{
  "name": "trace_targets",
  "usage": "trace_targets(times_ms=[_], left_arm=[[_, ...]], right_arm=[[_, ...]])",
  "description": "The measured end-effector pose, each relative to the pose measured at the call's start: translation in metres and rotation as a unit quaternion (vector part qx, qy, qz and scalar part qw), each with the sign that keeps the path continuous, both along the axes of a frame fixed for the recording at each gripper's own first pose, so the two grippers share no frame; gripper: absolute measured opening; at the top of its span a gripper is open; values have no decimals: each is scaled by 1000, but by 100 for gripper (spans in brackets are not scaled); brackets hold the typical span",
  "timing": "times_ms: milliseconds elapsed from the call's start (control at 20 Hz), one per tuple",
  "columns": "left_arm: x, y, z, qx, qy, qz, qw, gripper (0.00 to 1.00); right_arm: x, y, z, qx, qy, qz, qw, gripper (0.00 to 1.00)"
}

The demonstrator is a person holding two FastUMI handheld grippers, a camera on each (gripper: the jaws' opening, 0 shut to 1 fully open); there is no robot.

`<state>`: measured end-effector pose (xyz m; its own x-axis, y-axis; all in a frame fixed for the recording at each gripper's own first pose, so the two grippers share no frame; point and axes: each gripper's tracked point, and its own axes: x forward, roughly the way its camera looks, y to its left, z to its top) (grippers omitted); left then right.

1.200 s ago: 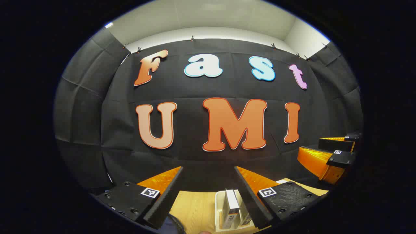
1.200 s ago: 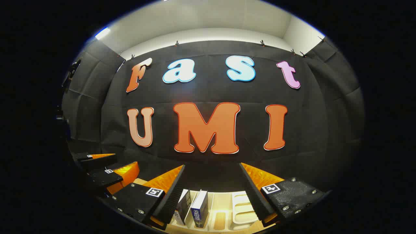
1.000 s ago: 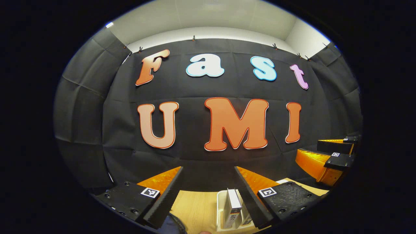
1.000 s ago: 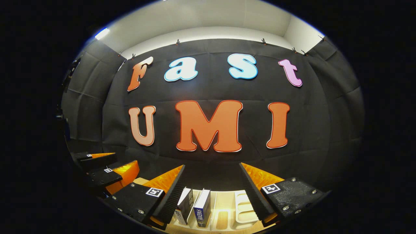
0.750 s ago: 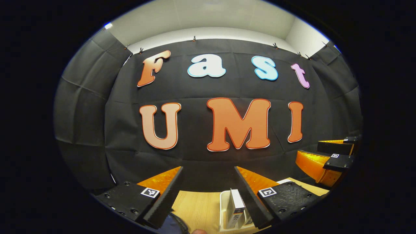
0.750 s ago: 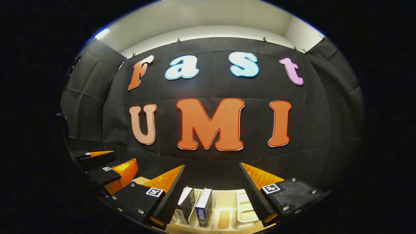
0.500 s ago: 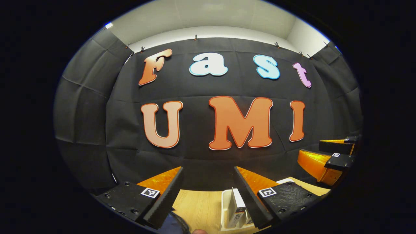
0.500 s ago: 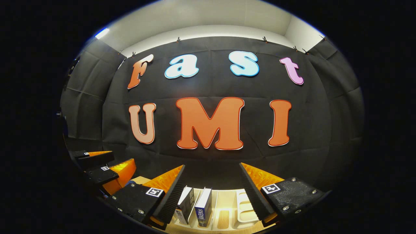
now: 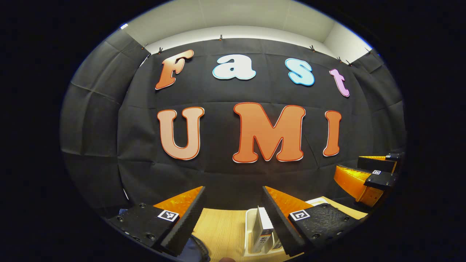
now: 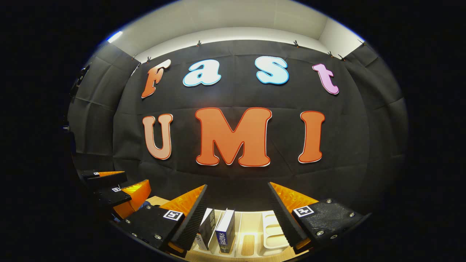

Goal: Open the schoolbag, grab two books from the bookshelf and put them into the schoolbag.

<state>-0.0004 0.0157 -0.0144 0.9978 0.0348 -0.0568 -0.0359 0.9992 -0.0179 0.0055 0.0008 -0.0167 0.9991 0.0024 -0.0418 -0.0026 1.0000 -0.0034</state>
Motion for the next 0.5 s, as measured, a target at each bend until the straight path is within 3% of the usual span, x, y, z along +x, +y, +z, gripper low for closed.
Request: trace_targets(times_ms=[500], left_arm=[[-1,1,3,13,-5,7,1000,95]], right_arm=[[1,-7,-4,-6,7,-9,1000,94]])
